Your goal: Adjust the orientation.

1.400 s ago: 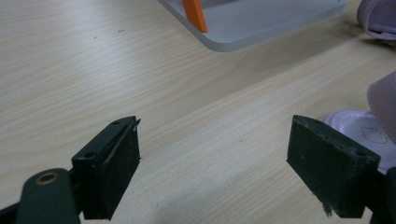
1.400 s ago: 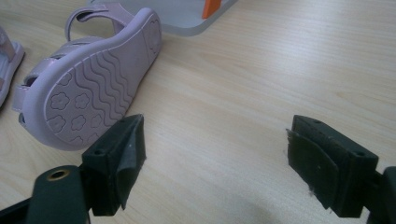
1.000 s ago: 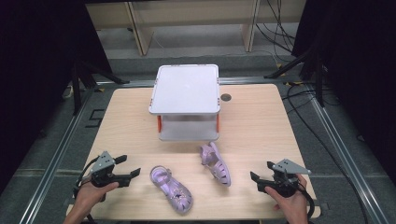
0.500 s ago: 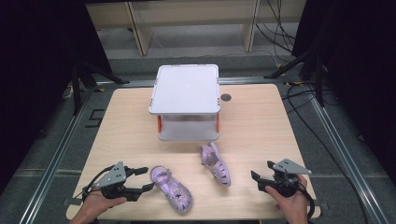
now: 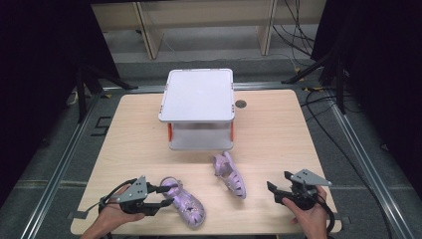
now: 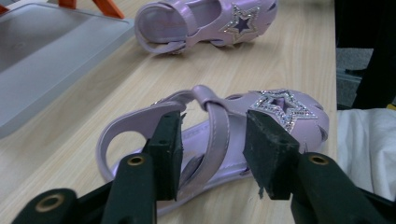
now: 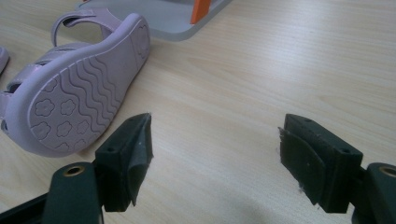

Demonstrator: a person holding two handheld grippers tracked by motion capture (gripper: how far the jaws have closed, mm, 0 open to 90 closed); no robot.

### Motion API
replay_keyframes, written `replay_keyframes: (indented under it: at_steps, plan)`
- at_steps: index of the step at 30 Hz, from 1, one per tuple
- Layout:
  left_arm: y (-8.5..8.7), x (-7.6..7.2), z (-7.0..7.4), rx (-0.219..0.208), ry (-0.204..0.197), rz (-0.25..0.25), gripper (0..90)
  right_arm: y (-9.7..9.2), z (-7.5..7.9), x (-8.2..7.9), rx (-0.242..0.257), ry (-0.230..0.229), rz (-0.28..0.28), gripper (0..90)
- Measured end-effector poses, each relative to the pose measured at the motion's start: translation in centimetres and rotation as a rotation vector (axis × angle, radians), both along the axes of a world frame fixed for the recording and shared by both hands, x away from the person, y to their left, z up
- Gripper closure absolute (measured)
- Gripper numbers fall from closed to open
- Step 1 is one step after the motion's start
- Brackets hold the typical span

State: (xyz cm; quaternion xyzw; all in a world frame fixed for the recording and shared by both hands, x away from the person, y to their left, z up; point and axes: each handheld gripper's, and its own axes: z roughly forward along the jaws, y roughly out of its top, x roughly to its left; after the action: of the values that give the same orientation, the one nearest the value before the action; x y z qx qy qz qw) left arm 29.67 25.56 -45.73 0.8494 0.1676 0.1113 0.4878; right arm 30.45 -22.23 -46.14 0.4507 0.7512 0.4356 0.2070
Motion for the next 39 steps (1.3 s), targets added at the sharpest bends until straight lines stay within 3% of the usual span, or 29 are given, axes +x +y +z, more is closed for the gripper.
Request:
replay_keyframes:
  at_steps: [3,4,8,13,16,18,20,25,28,29,30,32,34,38,39]
  plan:
    - [-0.3,0.2,-0.1,0.028,-0.014,-0.019,61.5,0.0,0.0,0.1,-0.001,-0.002,0.002,26.2]
    - [-0.5,0.2,-0.2,0.014,0.000,-0.018,63.8,0.0,0.0,0.1,0.000,-0.004,0.001,26.2]
    - [-0.7,0.8,-0.2,0.038,0.014,-0.042,73.6,-0.2,0.0,0.1,0.003,-0.012,0.003,26.6]
    - [-0.7,0.9,-0.2,0.001,0.032,-0.034,78.0,-0.2,0.1,0.1,0.022,-0.017,-0.012,27.1]
    - [-0.6,0.8,-0.1,0.019,0.016,-0.019,78.6,-0.2,0.1,0.0,0.027,-0.011,-0.018,27.4]
    - [-0.4,0.9,0.0,0.035,-0.001,-0.014,79.0,-0.4,0.2,0.0,0.015,-0.031,-0.022,27.5]
    - [-0.4,1.1,0.1,0.023,-0.001,0.012,79.3,-0.4,0.2,0.1,0.024,-0.034,-0.020,27.5]
    - [0.9,2.0,0.3,0.039,-0.010,0.141,80.1,-0.6,0.3,0.1,0.032,-0.047,-0.031,27.7]
    - [1.5,2.5,0.4,-0.004,0.000,0.227,80.7,-0.7,0.4,0.0,0.029,-0.050,-0.040,27.7]
    - [1.8,2.8,0.6,0.004,0.001,0.238,80.9,-0.7,0.4,0.0,0.031,-0.053,-0.043,27.7]
    - [2.1,3.3,0.6,-0.020,-0.014,0.275,80.9,-0.7,0.4,0.0,0.032,-0.052,-0.044,27.8]
    - [2.2,3.6,0.6,-0.021,-0.011,0.295,81.0,-0.7,0.4,0.0,0.032,-0.053,-0.045,27.8]
    - [2.3,4.1,0.5,0.004,-0.034,0.321,81.1,-0.7,0.4,0.0,0.048,-0.049,-0.046,27.8]
    - [2.5,4.3,0.2,-0.001,-0.016,0.349,80.9,-0.8,0.4,0.0,0.032,-0.053,-0.051,27.8]
    - [2.7,4.3,0.2,0.009,-0.008,0.349,80.8,-0.7,0.4,0.0,0.046,-0.054,-0.047,27.8]
